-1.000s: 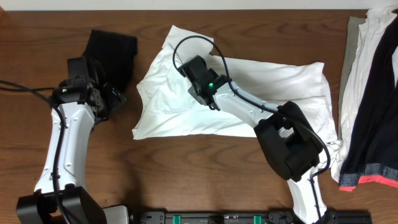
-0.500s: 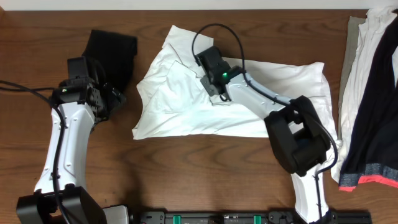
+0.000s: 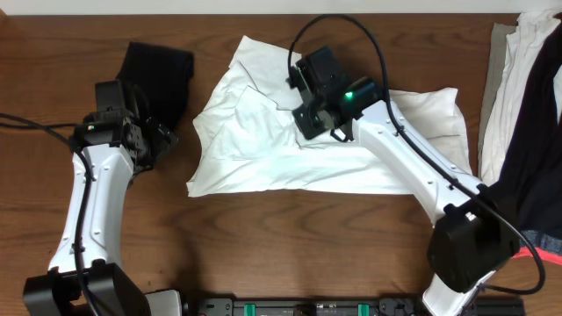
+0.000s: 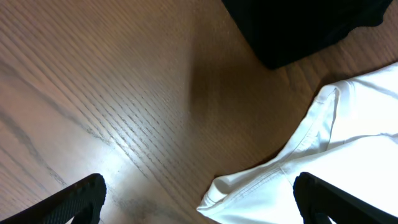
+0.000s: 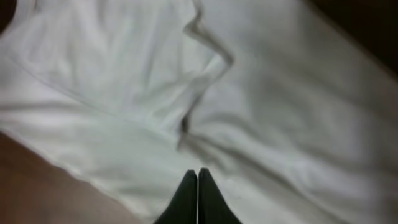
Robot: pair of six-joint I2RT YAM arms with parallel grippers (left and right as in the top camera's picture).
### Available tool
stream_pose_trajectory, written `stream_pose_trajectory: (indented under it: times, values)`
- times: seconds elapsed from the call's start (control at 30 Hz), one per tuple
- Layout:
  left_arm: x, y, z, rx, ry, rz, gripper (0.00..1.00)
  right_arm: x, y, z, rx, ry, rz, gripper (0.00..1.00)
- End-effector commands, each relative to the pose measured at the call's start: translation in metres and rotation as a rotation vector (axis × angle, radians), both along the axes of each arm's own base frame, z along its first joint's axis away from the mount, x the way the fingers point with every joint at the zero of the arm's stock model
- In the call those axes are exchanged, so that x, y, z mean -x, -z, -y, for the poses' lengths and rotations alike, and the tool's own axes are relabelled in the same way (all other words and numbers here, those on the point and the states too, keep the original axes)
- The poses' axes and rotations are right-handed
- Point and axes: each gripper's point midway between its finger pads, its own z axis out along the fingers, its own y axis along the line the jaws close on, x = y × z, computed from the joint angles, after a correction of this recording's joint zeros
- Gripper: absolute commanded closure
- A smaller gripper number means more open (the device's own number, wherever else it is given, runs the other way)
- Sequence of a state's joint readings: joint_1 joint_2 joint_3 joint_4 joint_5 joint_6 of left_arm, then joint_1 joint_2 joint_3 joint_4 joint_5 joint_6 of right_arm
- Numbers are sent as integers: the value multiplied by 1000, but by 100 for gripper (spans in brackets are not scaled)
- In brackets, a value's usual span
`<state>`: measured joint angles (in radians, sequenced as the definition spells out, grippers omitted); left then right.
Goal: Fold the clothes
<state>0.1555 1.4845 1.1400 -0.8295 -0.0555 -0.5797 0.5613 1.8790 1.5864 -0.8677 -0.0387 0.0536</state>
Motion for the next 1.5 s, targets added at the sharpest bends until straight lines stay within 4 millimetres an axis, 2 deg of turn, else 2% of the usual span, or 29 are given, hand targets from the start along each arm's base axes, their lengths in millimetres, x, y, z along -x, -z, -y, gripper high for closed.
stream_pose_trajectory:
  times: [0.0,0.1,0.33,0.8,1.17,1.33,1.47]
  values:
    - [0,-1,-2,-4,-7,0,2,28,27,-12,-57,-7,-160,99]
    - [0,-1,-2,-4,-7,0,2,40,47,-9,-37,11,-213,99]
    - [0,-1,-2,-4,-7,0,2,51,79,-2,-9,48,-272,99]
    - [0,-1,-2,-4,-7,0,2,50,116,-1,23,64,-312,99]
    - [0,-1,-2,-4,-7,0,2,0,112,13,56,136,-115,99]
    - [0,-1,-2,-4,-7,0,2,-38,102,24,34,198,16,99]
    - [0,-1,-2,-4,-7,0,2,-55,95,34,3,233,54,99]
